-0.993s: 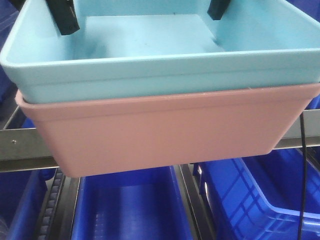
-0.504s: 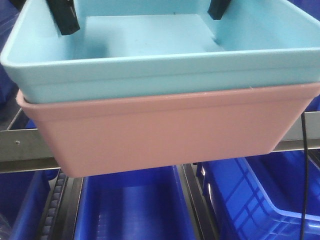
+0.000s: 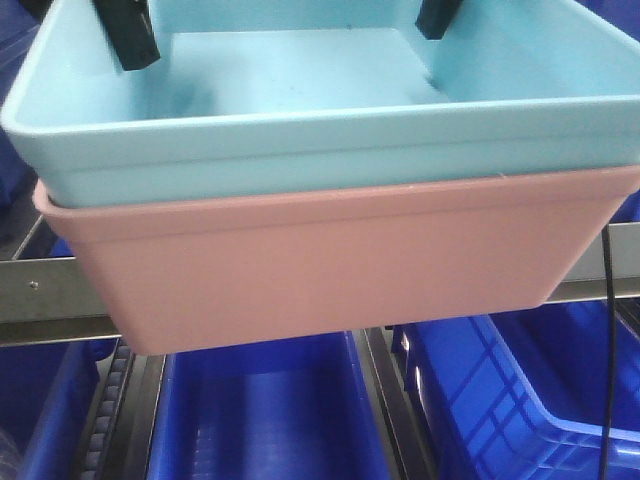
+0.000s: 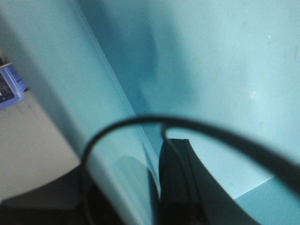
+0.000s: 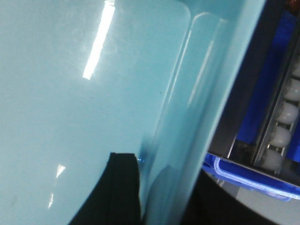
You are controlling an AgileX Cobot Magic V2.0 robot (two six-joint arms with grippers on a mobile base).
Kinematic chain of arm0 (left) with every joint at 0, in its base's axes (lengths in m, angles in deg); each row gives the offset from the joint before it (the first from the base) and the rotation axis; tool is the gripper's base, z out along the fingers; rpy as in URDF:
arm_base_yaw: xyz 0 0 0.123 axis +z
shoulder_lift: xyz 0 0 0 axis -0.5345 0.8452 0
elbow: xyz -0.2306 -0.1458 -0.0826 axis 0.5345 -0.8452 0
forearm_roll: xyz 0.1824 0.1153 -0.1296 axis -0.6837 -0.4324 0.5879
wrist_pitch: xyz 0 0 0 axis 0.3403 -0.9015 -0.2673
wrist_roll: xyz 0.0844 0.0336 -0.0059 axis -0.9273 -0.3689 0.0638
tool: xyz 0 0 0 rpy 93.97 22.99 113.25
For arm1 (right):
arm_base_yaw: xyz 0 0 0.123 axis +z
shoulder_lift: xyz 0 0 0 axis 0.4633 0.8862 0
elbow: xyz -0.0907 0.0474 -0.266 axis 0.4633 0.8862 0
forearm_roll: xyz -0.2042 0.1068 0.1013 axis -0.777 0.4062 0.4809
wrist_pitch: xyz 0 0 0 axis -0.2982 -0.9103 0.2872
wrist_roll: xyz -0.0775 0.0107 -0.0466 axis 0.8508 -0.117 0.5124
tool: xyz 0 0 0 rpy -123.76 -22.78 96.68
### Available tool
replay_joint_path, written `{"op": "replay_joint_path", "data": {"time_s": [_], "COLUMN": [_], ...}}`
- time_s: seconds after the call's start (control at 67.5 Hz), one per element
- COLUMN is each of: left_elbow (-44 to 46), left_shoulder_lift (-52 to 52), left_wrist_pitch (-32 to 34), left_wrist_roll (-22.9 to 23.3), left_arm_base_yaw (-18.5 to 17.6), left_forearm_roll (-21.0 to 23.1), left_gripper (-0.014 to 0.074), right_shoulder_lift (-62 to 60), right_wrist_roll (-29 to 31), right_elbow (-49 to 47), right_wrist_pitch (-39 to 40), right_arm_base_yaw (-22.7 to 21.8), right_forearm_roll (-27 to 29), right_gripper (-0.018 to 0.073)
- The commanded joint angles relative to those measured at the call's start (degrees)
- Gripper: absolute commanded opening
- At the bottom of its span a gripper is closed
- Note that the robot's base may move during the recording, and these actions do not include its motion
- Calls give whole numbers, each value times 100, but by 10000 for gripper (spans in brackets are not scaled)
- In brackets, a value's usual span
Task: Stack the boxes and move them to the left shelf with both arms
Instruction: 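Hold the stacked tubs with both grippers as the base reaches the shelf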
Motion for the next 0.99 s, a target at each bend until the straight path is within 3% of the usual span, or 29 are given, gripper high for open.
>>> {"op": "replay_joint_path", "data": {"time_s": [0.0, 0.978], "left_elbow": [306, 306], "left_shoulder_lift": [-325, -325], "left_wrist_pitch": [649, 967], "left_wrist_roll": [-345, -345], "left_arm_base_yaw": [-175, -175], "left_forearm_roll": [1464, 1600], "left_gripper": [-3, -3], "right_shoulder_lift": [-275, -275], "right_wrist_roll": [167, 167], "right_elbow": [-207, -207], "right_wrist_pitch": [573, 624], "right_arm_base_yaw": [187, 187], "right_forearm_roll": [869, 869], "right_gripper": [57, 57]}}
